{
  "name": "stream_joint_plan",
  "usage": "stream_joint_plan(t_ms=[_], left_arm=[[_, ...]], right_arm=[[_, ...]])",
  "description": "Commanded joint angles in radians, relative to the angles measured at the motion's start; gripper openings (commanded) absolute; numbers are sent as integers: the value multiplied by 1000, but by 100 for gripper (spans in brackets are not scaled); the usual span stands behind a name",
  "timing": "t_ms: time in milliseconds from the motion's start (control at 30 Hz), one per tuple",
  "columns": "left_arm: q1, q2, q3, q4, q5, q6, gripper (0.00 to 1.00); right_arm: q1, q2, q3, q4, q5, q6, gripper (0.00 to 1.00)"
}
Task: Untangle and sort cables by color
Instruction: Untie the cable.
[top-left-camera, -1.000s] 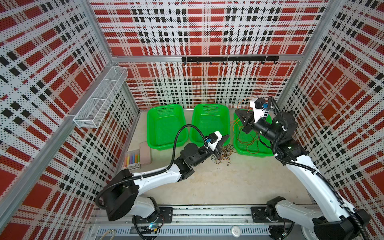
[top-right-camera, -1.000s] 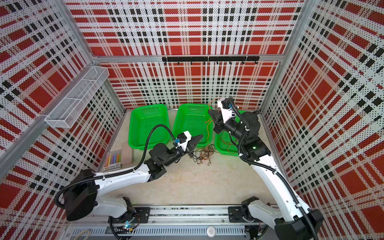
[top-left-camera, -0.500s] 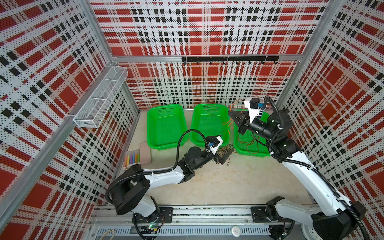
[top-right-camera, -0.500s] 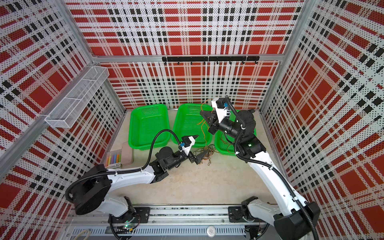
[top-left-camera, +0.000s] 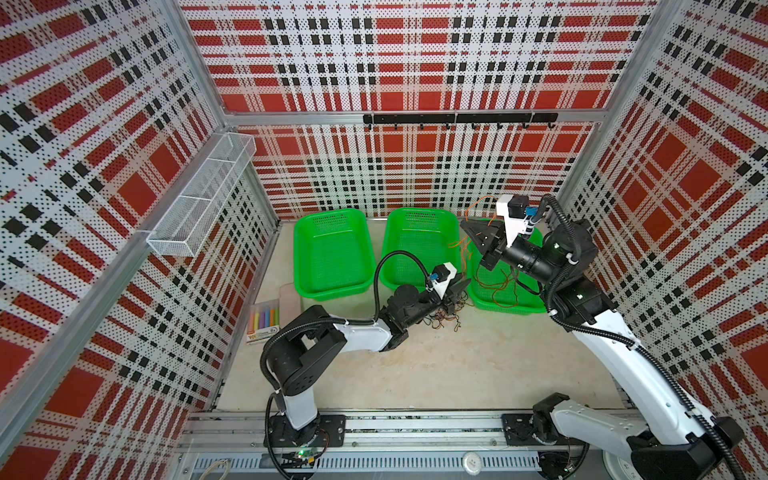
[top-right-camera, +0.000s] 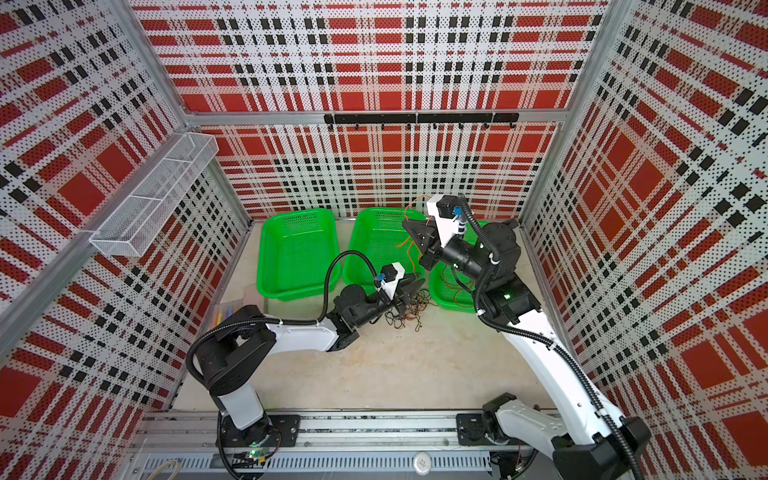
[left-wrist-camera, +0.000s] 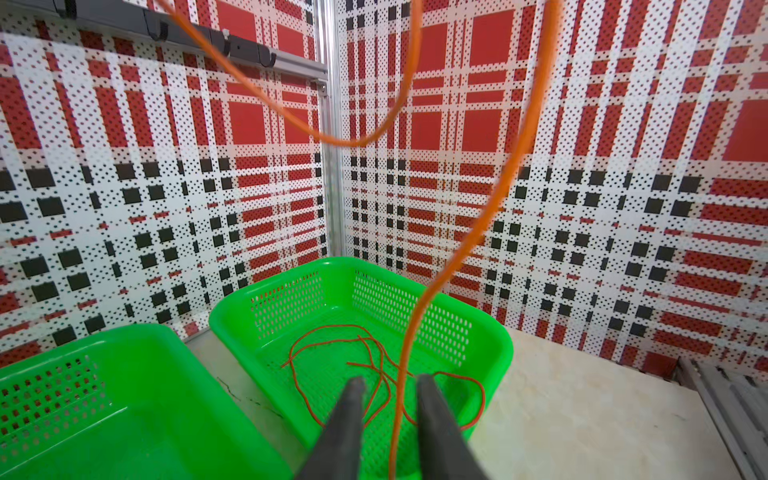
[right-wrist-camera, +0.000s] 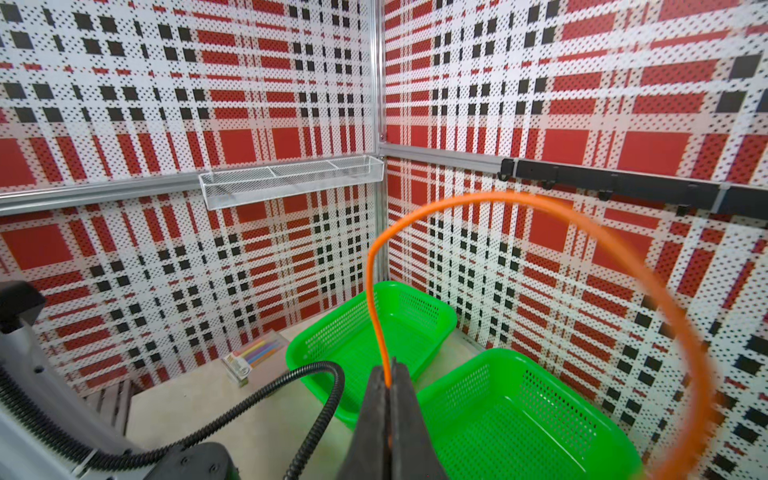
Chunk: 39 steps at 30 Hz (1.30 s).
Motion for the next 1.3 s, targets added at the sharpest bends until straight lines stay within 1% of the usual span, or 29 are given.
stream_joint_plan(t_ms=[0, 133, 200, 267, 400, 500, 567, 633, 733, 800, 933, 1033, 1100, 1200, 1267], left_arm=[[6, -11, 5, 24, 12, 10, 0], [17, -95, -25, -27, 8, 12, 0], [20, -166, -28, -108, 10, 27, 0], [16, -236, -18, -213, 7, 52, 0], [11, -360, 11, -401, -11, 92, 0], [8, -427, 32, -484, -42, 103, 0], [6, -460, 46, -520, -59, 108, 0], [5, -478, 64, -541, -71, 109, 0], [2, -496, 83, -553, -88, 113, 0], [0, -503, 91, -557, -107, 114, 0], [-3, -508, 110, -585, -145, 119, 0], [-5, -512, 114, -593, -162, 128, 0], [-5, -515, 118, -597, -178, 132, 0], [-7, -518, 122, -605, -185, 140, 0], [-8, -524, 122, -608, -188, 142, 0]], right_arm=[[-4, -34, -14, -1, 69, -20, 0], [-47, -41, -60, 27, 118, 11, 0], [-72, -47, -102, 61, 133, 29, 1], [-89, -44, -140, 86, 129, 34, 7], [-98, -21, -202, 106, 138, 17, 14], [-98, 2, -249, 142, 110, 12, 25], [-98, 14, -285, 172, 93, 19, 36], [-98, 20, -315, 198, 82, 29, 40], [-98, 11, -370, 222, 64, 43, 51], [-97, -8, -414, 244, 52, 46, 55], [-95, -73, -527, 285, 79, 46, 66], [-96, -131, -596, 300, 87, 45, 68], [-87, -165, -644, 323, 69, 45, 68], [-29, -192, -700, 330, 75, 30, 66], [27, -193, -730, 337, 105, 23, 65]])
